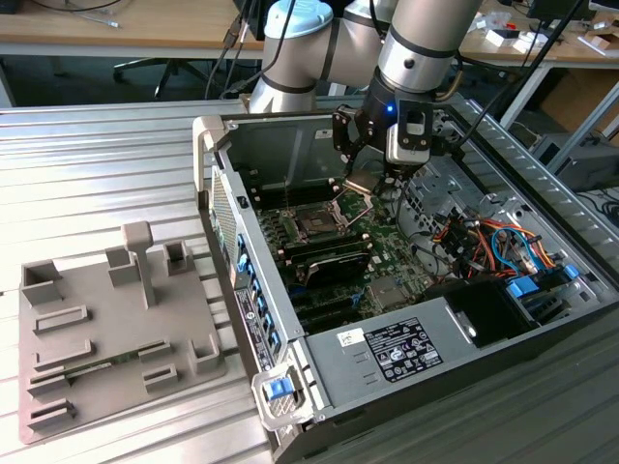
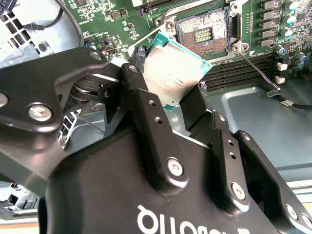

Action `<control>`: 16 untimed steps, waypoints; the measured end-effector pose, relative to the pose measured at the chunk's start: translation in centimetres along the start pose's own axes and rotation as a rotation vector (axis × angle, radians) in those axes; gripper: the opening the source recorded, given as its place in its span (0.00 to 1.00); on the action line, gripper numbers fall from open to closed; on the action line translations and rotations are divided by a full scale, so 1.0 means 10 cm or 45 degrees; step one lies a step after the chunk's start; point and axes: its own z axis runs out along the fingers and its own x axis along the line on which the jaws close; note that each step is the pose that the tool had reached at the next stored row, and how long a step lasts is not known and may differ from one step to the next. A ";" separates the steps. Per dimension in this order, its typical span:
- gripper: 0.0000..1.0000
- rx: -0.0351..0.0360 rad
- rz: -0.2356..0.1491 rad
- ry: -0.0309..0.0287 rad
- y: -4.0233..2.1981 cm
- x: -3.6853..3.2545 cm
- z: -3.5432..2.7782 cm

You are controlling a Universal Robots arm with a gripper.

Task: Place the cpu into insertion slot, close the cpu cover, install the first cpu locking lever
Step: 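Place the cpu into insertion slot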

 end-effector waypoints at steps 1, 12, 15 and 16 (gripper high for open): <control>0.55 0.0000 0.002 -0.0003 0.000 0.000 0.000; 0.55 -0.0002 0.016 -0.0012 0.000 0.000 0.002; 0.55 -0.0003 0.020 -0.0016 0.000 0.000 0.003; 0.55 -0.0003 0.022 -0.0018 0.000 0.000 0.003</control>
